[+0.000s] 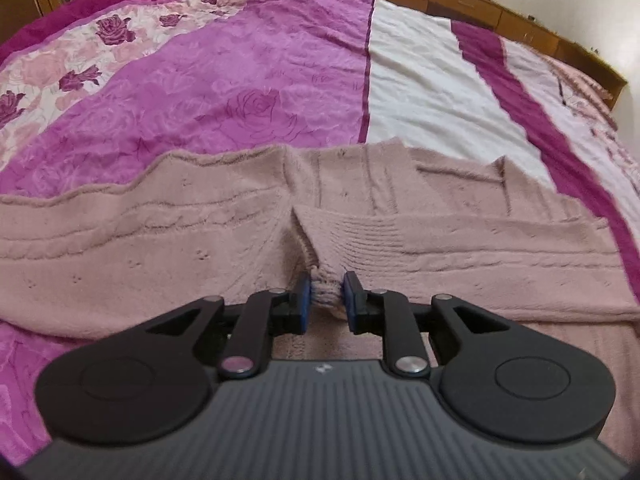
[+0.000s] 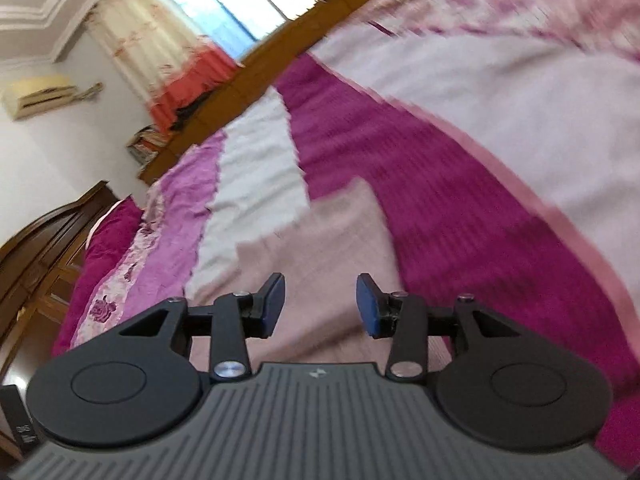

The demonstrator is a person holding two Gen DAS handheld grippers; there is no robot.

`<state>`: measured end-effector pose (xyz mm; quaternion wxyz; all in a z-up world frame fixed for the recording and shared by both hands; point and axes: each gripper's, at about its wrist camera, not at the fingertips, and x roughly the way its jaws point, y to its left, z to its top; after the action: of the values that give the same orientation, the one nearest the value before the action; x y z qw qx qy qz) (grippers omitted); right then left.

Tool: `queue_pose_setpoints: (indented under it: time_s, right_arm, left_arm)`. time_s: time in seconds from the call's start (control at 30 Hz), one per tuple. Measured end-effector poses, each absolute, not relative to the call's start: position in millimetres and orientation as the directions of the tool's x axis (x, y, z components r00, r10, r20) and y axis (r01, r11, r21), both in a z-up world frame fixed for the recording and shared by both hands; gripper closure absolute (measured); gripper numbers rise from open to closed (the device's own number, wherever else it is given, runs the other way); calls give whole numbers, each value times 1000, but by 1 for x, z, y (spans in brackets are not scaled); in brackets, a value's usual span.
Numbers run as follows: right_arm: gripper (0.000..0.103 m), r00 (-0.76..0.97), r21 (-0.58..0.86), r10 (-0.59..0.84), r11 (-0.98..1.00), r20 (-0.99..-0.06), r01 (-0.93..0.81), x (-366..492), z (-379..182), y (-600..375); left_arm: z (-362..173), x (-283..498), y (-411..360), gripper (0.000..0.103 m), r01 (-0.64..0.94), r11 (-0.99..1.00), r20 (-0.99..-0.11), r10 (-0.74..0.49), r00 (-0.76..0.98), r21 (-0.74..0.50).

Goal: Fold small clothes
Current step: 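Grasp the sleeve cuff with the left gripper, straighten it, release, then move the left gripper along the outstretched sleeve to its cuff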

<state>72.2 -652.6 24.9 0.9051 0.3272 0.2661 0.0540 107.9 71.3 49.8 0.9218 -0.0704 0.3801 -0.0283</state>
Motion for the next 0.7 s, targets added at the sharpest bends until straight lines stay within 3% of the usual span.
queue_pose_setpoints:
  time_s: [0.27,0.53,0.7]
  right_arm:
    - [55,838,448,223,894,-498,28,151,28,-623]
    - [55,778,401,265,916,-570,-18,197,-4,-600]
    - [55,780,253,213,965,-588,-73,209,-16,-581]
  left_arm:
    - [68,110,64,83,-8,992,-642,-76,763,-127]
    - [41,135,56,83,-18,992,-679,-73,730,-125]
    - [26,136,58,82,-36,994,-695,-46,717,-103]
